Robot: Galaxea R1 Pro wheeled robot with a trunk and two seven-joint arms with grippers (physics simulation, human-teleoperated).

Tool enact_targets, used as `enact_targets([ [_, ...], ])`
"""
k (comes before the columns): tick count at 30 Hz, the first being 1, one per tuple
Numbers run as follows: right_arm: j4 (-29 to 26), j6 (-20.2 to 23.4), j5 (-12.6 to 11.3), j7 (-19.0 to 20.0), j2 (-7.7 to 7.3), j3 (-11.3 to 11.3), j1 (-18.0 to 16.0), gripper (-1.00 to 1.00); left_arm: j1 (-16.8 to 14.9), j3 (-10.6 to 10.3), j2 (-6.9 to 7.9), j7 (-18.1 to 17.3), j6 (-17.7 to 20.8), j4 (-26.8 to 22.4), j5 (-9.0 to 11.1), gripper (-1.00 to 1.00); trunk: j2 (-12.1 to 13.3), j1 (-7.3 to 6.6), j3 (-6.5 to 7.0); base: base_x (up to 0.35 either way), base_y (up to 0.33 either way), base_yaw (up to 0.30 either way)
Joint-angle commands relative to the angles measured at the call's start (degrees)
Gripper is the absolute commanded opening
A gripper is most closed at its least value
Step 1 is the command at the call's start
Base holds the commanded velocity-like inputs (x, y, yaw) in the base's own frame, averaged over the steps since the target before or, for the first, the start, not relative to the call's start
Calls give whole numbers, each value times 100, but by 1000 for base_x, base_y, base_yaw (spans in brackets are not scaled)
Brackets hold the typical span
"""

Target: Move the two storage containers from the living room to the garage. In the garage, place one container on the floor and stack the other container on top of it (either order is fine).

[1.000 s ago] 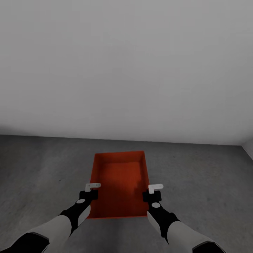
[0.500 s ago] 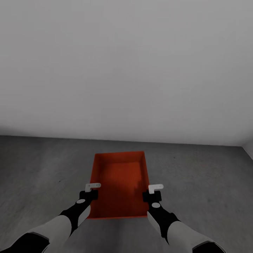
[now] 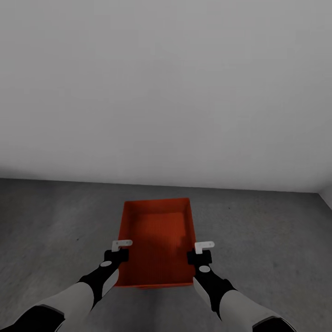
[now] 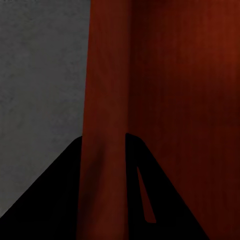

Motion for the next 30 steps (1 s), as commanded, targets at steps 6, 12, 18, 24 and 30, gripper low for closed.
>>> enact_targets([
  [6, 152, -48, -102, -138, -42, -180, -5, -100, -7, 214, 171, 24, -242, -10, -9, -100, -7, 2, -6, 0, 0, 0],
  [12, 152, -48, -102, -138, -42, -181, -5, -100, -7, 209, 169, 23, -242, -1, -9, -100, -7, 2, -6, 0, 0, 0],
  [18, 152, -48, -102, -138, -42, -182, -5, -100, -7, 209, 169, 21, -242, -4, -9, -100, -7, 2, -6, -4, -5, 0],
  [24, 152, -48, -102, -138, -42, -179, -5, -100, -7, 209, 169, 21, -242, -2, -9, -100, -7, 2, -6, -66, -87, 0],
  [30, 152, -48, -102, -138, -35, -176, -5, -100, -7, 209, 169, 22, -242, -8, -9, -100, -7, 2, -6, -11, -14, 0],
])
